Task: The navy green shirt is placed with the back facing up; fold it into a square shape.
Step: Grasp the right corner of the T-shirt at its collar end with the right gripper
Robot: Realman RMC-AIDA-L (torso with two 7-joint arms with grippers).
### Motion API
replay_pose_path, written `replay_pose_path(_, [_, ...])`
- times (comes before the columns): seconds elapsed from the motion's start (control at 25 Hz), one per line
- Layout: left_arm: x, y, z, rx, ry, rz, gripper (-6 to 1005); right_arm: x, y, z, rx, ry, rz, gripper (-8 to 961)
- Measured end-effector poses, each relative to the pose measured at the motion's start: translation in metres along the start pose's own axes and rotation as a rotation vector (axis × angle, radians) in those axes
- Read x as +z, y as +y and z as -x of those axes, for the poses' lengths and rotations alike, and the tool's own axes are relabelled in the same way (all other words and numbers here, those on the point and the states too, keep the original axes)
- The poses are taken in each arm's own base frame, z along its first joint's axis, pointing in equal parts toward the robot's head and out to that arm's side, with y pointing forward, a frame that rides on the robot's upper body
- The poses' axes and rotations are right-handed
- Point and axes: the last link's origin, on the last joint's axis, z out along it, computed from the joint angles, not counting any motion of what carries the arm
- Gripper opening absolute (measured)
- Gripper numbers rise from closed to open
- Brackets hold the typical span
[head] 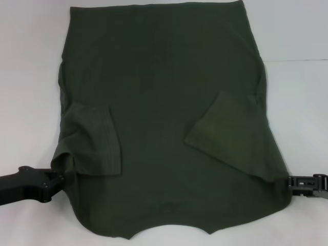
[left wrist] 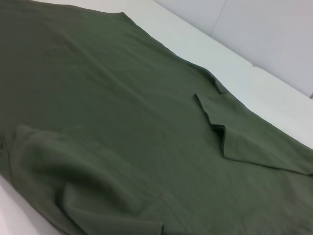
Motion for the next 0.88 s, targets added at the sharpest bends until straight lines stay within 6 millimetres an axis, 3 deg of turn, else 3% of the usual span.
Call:
replay_pose_path(0.76, [-0.0001,0.0,0.0,0.0,0.001,0.0,48,0.0028,-0.001,0.0007,-0.017,0.005,-0.018,848])
replay_pose_path(0.88, [-0.0001,0.0,0.0,0.0,0.001,0.0,48,0.0043,0.0004,0.002,-0.023,0.007,-0.016,743])
